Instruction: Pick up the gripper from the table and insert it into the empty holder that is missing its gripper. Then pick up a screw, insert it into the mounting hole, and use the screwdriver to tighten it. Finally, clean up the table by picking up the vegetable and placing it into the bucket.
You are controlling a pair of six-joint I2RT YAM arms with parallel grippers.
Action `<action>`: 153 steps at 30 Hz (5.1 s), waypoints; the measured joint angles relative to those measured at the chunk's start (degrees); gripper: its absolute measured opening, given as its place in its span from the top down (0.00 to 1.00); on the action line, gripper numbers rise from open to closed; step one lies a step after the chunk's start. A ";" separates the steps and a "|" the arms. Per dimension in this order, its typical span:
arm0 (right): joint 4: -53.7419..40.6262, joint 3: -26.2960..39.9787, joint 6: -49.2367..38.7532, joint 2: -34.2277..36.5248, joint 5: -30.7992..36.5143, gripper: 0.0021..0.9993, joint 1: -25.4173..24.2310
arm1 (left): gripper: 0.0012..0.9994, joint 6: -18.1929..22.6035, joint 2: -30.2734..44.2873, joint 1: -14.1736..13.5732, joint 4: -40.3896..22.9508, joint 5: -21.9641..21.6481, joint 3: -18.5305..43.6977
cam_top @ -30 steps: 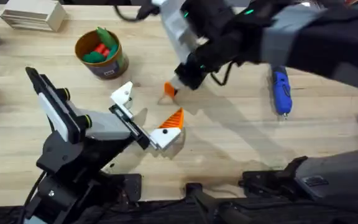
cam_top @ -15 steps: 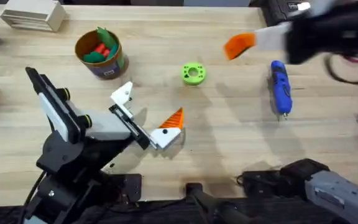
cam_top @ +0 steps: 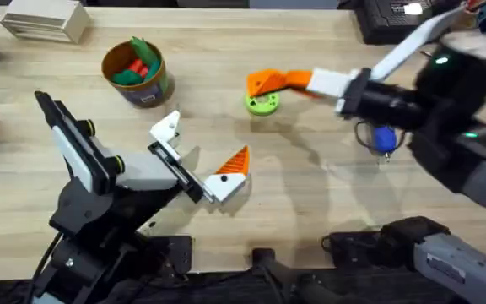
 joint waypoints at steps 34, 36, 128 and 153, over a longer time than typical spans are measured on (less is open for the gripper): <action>29.24 9.20 32.25 33.52 -16.81 0.99 17.59 | 0.01 0.28 -0.02 0.01 0.02 -2.56 0.00; 29.24 9.20 32.25 33.52 -17.02 0.99 17.59 | 0.01 0.42 -0.02 0.00 0.02 -2.54 0.00; 27.90 13.62 19.13 41.16 -25.62 0.72 17.94 | 0.01 0.00 -0.02 0.00 0.15 7.65 0.00; 29.52 14.08 24.41 41.13 -14.04 0.99 22.03 | 0.01 -1.60 0.00 0.68 -0.07 2.53 0.00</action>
